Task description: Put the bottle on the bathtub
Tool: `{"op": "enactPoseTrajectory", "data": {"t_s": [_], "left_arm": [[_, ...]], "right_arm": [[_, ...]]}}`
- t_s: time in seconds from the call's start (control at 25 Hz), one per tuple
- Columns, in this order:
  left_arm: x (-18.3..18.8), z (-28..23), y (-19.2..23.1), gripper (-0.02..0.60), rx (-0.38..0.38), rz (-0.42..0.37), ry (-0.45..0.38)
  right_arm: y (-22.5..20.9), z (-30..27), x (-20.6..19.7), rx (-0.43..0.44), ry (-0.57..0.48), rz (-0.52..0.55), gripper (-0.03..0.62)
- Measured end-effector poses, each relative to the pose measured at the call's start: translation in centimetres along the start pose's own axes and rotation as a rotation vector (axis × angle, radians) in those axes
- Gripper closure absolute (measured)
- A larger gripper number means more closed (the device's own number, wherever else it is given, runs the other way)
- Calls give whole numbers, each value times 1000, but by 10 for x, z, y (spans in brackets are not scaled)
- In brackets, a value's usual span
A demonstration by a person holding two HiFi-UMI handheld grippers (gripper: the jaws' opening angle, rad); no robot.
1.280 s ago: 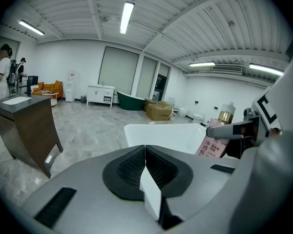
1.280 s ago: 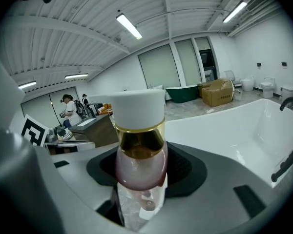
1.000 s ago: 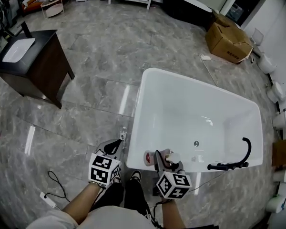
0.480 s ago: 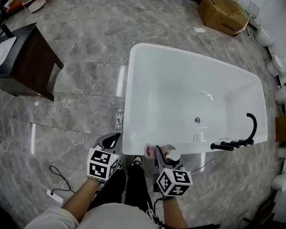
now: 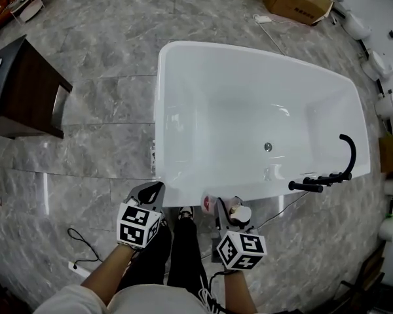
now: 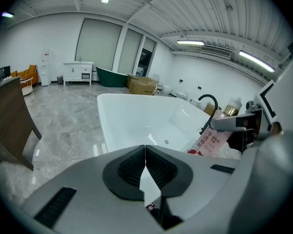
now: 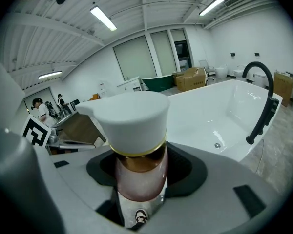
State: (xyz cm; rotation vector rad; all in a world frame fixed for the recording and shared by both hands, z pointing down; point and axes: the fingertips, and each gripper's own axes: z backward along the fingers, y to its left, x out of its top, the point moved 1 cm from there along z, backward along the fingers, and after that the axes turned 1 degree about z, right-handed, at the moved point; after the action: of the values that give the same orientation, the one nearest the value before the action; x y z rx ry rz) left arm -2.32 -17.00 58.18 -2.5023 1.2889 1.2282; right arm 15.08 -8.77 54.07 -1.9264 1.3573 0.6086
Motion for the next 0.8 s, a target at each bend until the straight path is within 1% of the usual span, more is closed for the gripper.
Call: {"op": "enactPoseTrajectory", "data": {"t_s": [0.28,0.52,0.8], "left_arm": [[-13,-22,-13,565,-29,-23,42],[-10,-41,-22,565,-44,-33,50],[-2,-59,-33,565,-62,-48,45]], "right_arm": [[-29,5,-10,-58,-1,-40,359],[-51,7,-10,-98,-13,-58,358],[-71,9,-4,-135,-36,-55,358]]}}
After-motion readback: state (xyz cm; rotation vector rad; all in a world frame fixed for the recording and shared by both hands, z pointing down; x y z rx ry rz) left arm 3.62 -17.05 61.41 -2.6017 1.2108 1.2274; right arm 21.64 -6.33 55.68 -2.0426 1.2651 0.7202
